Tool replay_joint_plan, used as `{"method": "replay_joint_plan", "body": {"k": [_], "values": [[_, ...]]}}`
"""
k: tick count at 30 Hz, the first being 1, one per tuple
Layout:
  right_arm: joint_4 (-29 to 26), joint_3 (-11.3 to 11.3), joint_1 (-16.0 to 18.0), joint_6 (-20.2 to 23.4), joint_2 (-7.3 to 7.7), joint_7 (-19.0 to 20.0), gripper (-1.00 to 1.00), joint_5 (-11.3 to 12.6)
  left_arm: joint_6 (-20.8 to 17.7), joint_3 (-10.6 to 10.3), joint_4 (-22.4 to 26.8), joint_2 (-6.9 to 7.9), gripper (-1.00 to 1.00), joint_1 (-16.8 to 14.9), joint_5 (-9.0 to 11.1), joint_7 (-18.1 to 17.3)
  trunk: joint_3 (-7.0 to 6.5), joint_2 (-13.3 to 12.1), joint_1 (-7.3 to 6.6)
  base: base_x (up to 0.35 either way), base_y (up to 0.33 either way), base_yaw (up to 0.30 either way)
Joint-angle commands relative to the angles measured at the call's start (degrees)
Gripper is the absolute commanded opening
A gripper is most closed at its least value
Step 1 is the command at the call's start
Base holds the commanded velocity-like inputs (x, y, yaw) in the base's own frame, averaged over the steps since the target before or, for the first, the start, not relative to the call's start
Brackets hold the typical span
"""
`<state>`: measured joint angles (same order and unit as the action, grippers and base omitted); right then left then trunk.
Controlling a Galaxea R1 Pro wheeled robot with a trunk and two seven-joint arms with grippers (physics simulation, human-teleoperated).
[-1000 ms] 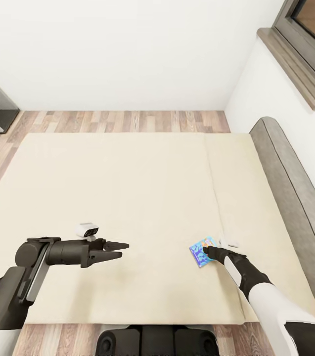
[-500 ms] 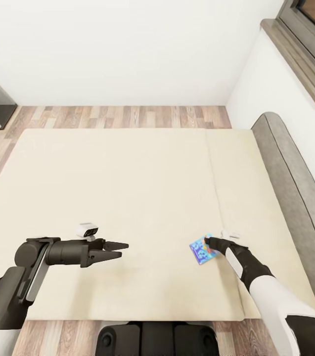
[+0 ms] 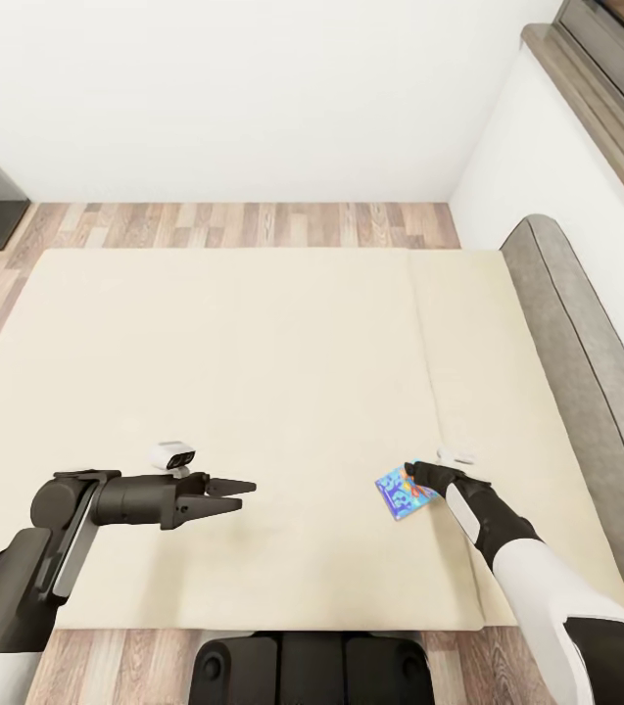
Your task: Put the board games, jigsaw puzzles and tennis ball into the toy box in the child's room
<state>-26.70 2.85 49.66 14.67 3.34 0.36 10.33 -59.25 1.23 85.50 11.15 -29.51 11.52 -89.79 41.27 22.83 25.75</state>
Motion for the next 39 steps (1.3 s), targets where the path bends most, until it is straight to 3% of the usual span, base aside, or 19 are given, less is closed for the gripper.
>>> {"method": "replay_joint_plan", "body": {"k": [1, 24, 39], "values": [[-0.1, 0.1, 0.0, 0.2, 0.01, 0.0, 1.0, 0.4, -0.6, 0.0, 0.0, 0.02, 1.0, 0.0, 0.0, -0.2, 0.08, 0.1, 0.03, 0.0, 0.0, 0.0], [-0.1, 0.1, 0.0, 0.0, 0.04, 0.1, 1.0, 0.4, -0.6, 0.0, 0.0, 0.34, 1.0, 0.0, 0.0, -0.2, 0.12, 0.1, 0.03, 0.0, 0.0, 0.0], [0.0, 0.1, 0.0, 0.1, -0.03, 0.4, 1.0, 0.5, -0.5, 1.4, 0.0, 0.13, 1.0, 0.0, 0.1, -0.2, 0.33, 0.1, 0.03, 0.0, 0.0, 0.0]]}}
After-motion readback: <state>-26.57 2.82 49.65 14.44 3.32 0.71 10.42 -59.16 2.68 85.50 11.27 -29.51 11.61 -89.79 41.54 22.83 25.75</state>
